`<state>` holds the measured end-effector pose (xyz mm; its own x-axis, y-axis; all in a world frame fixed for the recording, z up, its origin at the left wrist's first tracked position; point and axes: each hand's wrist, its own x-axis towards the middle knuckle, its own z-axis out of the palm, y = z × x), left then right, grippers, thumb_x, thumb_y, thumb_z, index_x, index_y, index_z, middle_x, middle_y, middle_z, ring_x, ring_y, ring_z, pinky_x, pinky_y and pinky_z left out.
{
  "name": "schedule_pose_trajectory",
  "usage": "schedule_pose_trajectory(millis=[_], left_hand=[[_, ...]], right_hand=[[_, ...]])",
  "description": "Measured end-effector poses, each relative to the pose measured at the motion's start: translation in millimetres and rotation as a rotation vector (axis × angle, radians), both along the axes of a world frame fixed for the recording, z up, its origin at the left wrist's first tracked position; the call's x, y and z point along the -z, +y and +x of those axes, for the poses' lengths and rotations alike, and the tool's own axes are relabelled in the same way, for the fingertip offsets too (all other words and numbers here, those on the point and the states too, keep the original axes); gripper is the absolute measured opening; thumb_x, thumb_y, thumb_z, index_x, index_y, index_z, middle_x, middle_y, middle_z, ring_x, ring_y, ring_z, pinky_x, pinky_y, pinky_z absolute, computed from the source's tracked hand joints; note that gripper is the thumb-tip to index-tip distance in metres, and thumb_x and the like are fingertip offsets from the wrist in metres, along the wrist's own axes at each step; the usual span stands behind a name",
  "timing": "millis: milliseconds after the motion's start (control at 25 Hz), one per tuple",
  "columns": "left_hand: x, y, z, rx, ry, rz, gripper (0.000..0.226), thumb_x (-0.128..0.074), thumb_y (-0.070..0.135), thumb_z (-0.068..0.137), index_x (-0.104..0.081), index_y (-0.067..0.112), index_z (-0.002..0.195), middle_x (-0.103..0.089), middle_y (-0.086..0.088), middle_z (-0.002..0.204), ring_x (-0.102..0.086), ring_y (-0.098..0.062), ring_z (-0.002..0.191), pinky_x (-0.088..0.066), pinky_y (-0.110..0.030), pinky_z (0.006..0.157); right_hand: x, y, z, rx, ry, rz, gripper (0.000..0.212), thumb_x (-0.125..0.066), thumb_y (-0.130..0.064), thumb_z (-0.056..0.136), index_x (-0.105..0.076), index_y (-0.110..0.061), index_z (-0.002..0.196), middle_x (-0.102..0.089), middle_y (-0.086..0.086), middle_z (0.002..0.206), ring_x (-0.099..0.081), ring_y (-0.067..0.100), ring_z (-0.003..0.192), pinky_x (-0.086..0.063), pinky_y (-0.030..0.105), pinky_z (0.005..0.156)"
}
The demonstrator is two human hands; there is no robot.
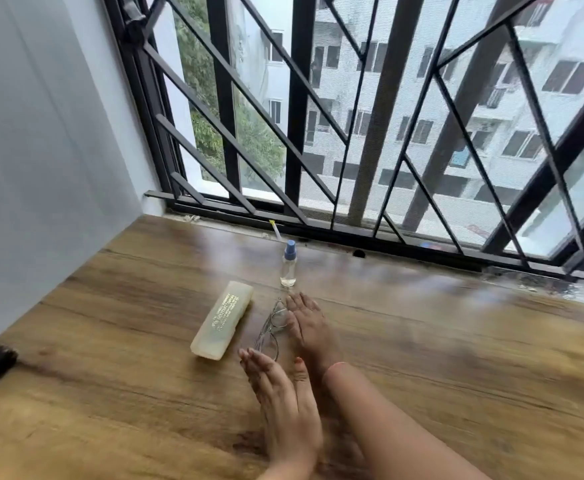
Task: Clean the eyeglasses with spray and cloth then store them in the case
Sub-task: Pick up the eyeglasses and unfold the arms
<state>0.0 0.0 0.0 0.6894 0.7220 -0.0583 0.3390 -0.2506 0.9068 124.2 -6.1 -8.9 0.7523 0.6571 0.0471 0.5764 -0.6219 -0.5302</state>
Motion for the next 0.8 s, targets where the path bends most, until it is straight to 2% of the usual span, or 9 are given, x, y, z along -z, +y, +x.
schedule_pose_trajectory(millis=[120,200,280,400,520,600,640,720,800], left_hand=[[6.7,7.2,-0.1,-0.068,-0.009,-0.108,0.099,-0.013,0.068,0.074,0.01,0.001,0.144,0.021,-0.004,0.15,0.024,0.0,0.13,0.012,-0.018,0.108],[9.1,9.3,-1.3,-0.075,-0.02,-0.123,0.102,-0.011,0.07,0.07,0.009,0.002,0.144,0.02,-0.003,0.149,0.023,0.0,0.13,0.012,-0.018,0.107],[13.2,12.9,1.9,-0.074,-0.013,-0.142,0.102,-0.011,0.07,0.071,0.007,0.002,0.144,0.017,-0.004,0.151,0.02,-0.001,0.132,0.012,-0.018,0.108],[16.2,13.9,5.2,-0.051,0.026,-0.141,0.085,-0.011,0.059,0.084,0.004,0.001,0.144,0.009,-0.011,0.155,0.013,-0.008,0.14,0.011,-0.017,0.107],[17.7,12.8,5.5,-0.044,0.017,-0.161,0.084,-0.015,0.051,0.079,0.002,0.002,0.145,0.008,-0.009,0.155,0.013,-0.001,0.134,0.01,-0.016,0.107],[17.1,13.2,5.3,-0.022,-0.007,-0.203,0.079,-0.019,0.05,0.084,0.002,0.005,0.145,0.009,-0.002,0.154,0.014,0.003,0.131,0.01,-0.016,0.108],[15.8,13.6,6.4,-0.009,-0.041,-0.24,0.072,-0.023,0.047,0.092,0.002,0.006,0.145,0.009,0.002,0.153,0.014,0.004,0.131,0.009,-0.016,0.108],[16.1,15.1,9.2,-0.011,-0.124,-0.338,0.058,-0.027,0.033,0.1,-0.003,0.009,0.146,0.004,0.013,0.147,0.008,0.006,0.132,0.005,-0.015,0.108],[18.8,17.7,11.8,-0.029,-0.21,-0.442,0.057,-0.028,0.035,0.097,-0.01,0.014,0.146,-0.004,0.016,0.146,-0.001,0.005,0.135,0.001,-0.017,0.111]], right_hand=[[-2.4,15.8,7.1,0.031,0.025,0.0,0.061,-0.01,-0.041,0.094,-0.024,-0.011,0.145,-0.019,0.004,0.155,-0.01,0.015,0.145,0.001,0.02,0.114],[0.8,22.2,13.0,0.039,0.065,-0.021,0.049,-0.019,-0.031,0.101,-0.023,-0.011,0.146,-0.019,0.004,0.156,-0.009,0.014,0.144,0.001,0.021,0.114],[4.0,24.8,15.4,0.026,0.093,-0.029,0.048,-0.02,-0.028,0.102,-0.024,-0.011,0.146,-0.02,0.004,0.155,-0.009,0.013,0.144,0.0,0.022,0.115],[7.8,25.3,16.7,0.032,0.123,0.01,0.046,-0.02,-0.026,0.102,-0.028,-0.009,0.144,-0.026,0.006,0.154,-0.014,0.014,0.144,-0.004,0.022,0.115],[5.1,21.3,13.7,0.066,0.165,0.087,0.045,-0.023,-0.025,0.102,-0.032,-0.009,0.142,-0.029,0.007,0.152,-0.017,0.015,0.143,-0.006,0.019,0.113],[2.2,14.0,11.0,0.107,0.184,0.129,0.043,-0.025,-0.025,0.101,-0.039,-0.01,0.139,-0.035,0.008,0.149,-0.025,0.016,0.141,-0.015,0.021,0.111],[0.5,8.8,8.8,0.151,0.18,0.14,0.042,-0.026,-0.026,0.101,-0.046,-0.01,0.134,-0.043,0.01,0.144,-0.035,0.02,0.136,-0.025,0.025,0.107],[-3.8,-6.3,4.2,0.277,0.131,0.09,0.039,-0.026,-0.029,0.1,-0.06,-0.013,0.112,-0.061,0.015,0.122,-0.054,0.032,0.114,-0.039,0.034,0.086],[-6.3,-27.8,-2.3,0.39,0.098,0.043,0.043,-0.025,-0.033,0.1,-0.063,-0.013,0.093,-0.067,0.018,0.103,-0.059,0.036,0.097,-0.037,0.037,0.071]])
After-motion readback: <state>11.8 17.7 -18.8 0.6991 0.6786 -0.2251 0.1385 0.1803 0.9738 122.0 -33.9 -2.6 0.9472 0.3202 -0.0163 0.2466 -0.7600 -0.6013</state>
